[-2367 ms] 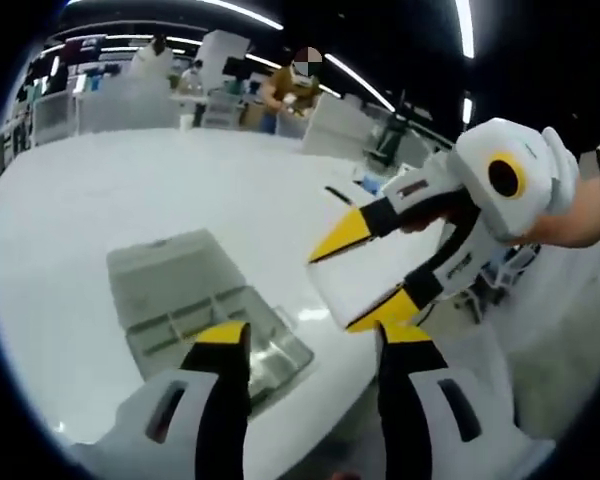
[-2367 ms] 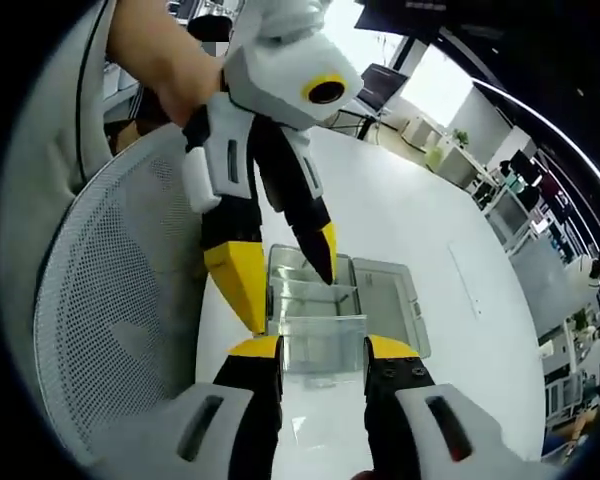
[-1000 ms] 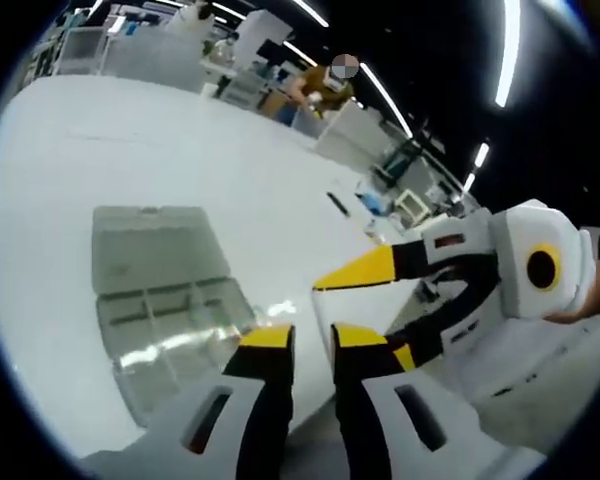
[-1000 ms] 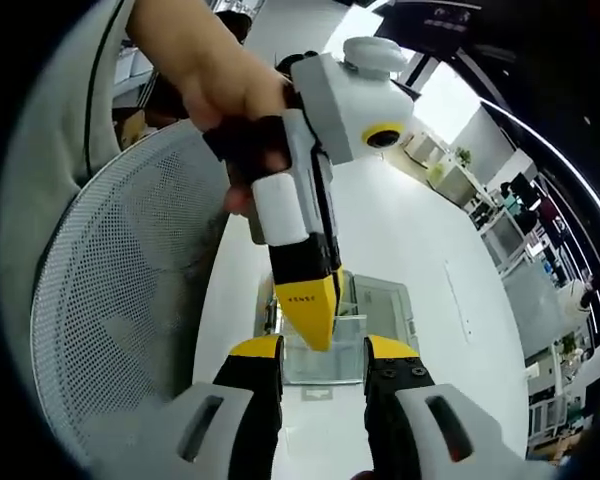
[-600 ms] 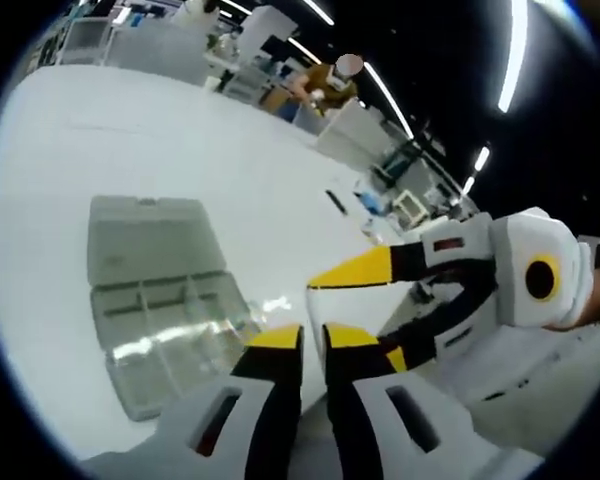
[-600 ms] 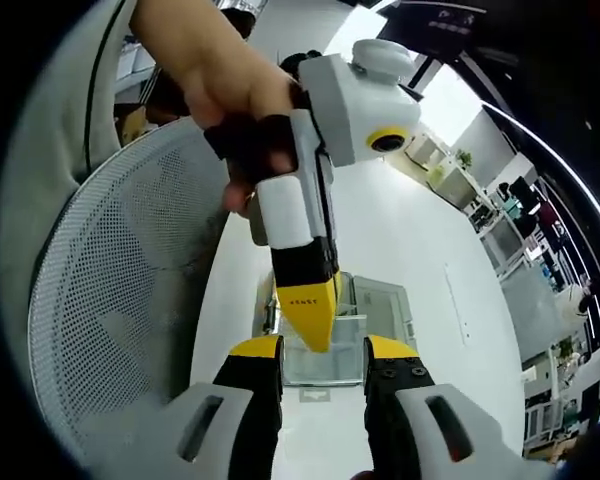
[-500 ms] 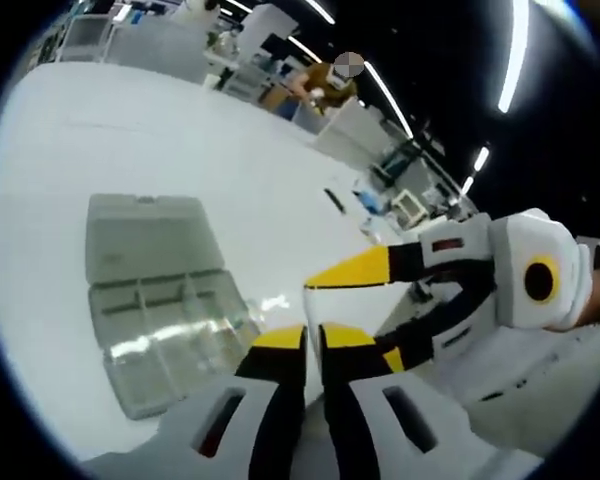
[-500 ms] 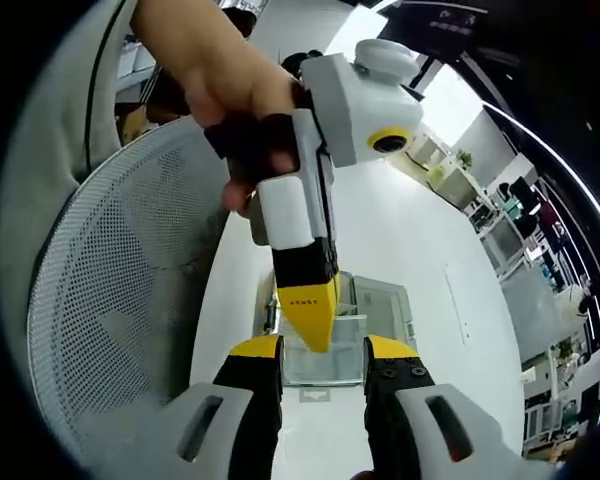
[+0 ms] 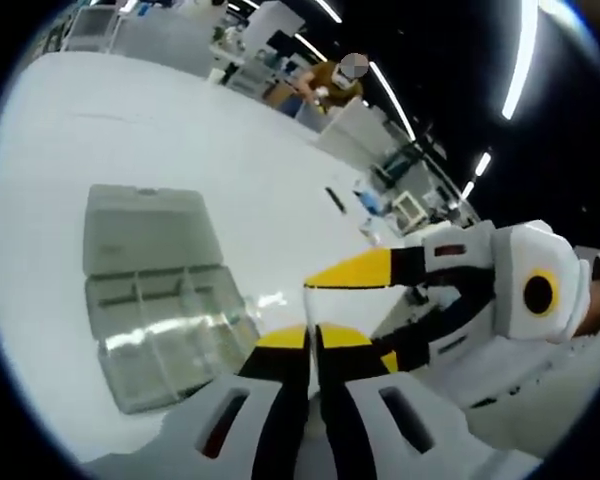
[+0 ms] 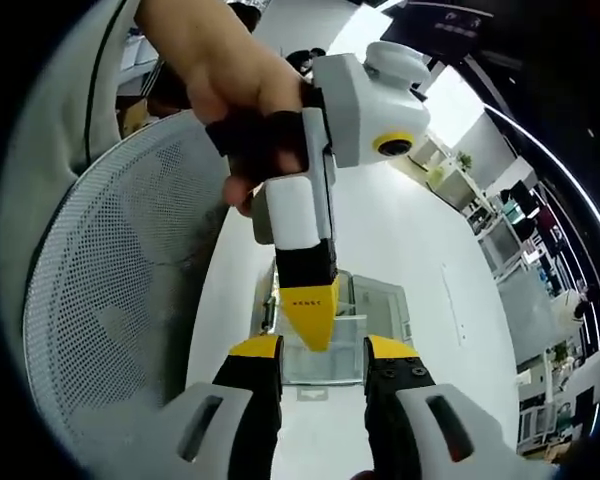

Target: Insert the divider into the dual guide fixture by aligning both edges with the guide slots and pushing it downward to the bottom, including one-sided entry, uneven engagement, binding, and posture correction.

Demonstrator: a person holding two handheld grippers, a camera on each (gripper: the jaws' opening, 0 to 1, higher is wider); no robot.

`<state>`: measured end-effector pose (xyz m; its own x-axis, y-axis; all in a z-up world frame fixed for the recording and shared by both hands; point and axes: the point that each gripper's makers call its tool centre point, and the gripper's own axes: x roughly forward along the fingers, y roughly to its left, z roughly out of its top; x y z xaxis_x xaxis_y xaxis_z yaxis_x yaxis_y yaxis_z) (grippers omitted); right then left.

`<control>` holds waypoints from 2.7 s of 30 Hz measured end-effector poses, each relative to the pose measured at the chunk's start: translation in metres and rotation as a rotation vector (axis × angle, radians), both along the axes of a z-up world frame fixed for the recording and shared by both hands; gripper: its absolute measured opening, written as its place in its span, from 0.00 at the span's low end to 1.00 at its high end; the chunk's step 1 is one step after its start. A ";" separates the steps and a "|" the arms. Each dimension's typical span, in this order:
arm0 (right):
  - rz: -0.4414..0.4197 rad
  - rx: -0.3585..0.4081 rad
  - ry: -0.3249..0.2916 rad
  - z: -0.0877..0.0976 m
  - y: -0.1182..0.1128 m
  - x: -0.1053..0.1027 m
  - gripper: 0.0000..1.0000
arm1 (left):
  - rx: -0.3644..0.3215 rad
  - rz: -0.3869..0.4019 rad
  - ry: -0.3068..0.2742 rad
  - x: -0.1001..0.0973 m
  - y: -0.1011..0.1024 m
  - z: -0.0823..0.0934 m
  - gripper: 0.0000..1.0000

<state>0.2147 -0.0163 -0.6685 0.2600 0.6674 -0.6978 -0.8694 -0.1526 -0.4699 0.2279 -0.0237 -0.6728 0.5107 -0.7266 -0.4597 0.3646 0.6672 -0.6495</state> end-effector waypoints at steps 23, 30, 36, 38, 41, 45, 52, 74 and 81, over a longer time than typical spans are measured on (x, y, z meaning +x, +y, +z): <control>-0.007 0.013 0.025 0.005 -0.002 0.004 0.28 | 0.025 -0.020 -0.042 0.000 0.004 -0.002 0.00; -0.013 0.014 0.042 0.007 -0.006 0.009 0.26 | 0.051 -0.046 -0.082 -0.001 0.008 -0.003 0.00; -0.017 0.010 0.049 0.010 -0.009 0.015 0.24 | 0.079 -0.083 -0.129 -0.004 0.007 -0.003 0.00; -0.015 0.006 0.054 0.010 -0.011 0.016 0.24 | 0.088 -0.091 -0.142 -0.004 0.008 -0.003 0.00; -0.013 0.003 0.063 0.010 -0.013 0.017 0.23 | 0.110 -0.115 -0.180 -0.005 0.007 -0.003 0.00; -0.010 0.000 0.072 0.011 -0.014 0.017 0.22 | 0.131 -0.137 -0.212 -0.007 0.007 -0.003 0.00; 0.008 -0.006 0.092 0.012 -0.015 0.015 0.20 | 0.167 -0.174 -0.258 -0.011 0.009 -0.006 0.00; 0.086 -0.029 0.187 0.016 -0.009 0.001 0.16 | 0.223 -0.267 -0.365 -0.019 0.006 -0.005 0.00; 0.134 -0.060 0.215 0.013 -0.006 -0.008 0.12 | 0.243 -0.293 -0.395 -0.021 0.008 -0.003 0.00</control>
